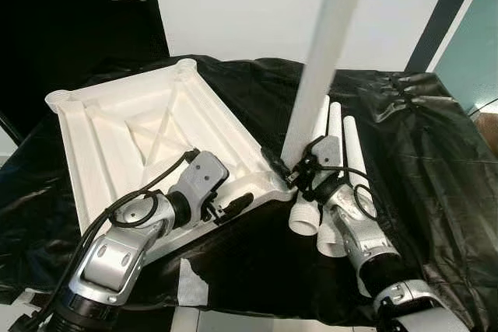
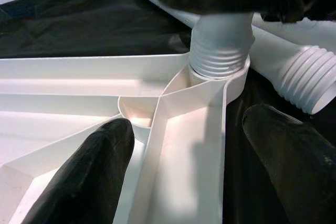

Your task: Building children table

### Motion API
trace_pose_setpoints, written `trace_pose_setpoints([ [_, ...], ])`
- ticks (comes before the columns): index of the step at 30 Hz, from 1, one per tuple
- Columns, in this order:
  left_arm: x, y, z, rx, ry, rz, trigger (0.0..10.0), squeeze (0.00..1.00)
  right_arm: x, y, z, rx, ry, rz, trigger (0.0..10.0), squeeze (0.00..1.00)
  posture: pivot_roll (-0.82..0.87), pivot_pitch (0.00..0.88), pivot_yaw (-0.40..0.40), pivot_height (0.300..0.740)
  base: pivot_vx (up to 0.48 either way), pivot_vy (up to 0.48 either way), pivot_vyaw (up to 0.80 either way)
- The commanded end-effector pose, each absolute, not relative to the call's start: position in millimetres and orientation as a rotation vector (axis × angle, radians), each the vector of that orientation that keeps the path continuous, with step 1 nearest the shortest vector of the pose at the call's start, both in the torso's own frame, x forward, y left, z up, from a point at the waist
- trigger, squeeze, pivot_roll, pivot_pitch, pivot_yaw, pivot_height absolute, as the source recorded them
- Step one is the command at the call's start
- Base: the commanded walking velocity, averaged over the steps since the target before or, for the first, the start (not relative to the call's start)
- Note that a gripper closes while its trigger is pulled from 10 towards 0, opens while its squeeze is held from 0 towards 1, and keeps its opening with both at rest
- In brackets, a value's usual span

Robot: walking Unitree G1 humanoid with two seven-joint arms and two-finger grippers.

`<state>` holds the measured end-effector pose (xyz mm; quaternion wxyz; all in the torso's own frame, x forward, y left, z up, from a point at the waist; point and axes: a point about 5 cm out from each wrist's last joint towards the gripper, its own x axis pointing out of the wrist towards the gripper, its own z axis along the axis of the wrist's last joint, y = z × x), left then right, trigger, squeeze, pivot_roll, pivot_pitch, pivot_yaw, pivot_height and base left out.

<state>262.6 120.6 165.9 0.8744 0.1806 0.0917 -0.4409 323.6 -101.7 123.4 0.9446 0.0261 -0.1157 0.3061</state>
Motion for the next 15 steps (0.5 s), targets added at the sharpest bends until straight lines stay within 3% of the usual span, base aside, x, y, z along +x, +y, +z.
trace_pose_setpoints([
  [1,263.6,122.6,167.4,0.378,0.188,-0.888,10.0,0.0,314.5,-109.2,89.5,0.113,-0.068,0.601,10.0,0.0,0.05,0.0,-0.032,0.74,0.0,0.0,0.0],
  [5,262.6,121.8,167.2,0.377,0.189,-0.894,10.0,0.0,313.1,-107.1,85.1,0.128,-0.042,0.603,10.0,0.0,0.05,0.0,-0.027,0.74,0.0,0.0,0.0],
  [15,264.7,121.6,169.8,0.384,0.184,-0.902,10.0,0.0,324.2,-112.7,82.5,-0.059,0.1,0.674,10.0,0.0,0.05,0.0,-0.019,0.74,0.0,0.0,0.0],
])
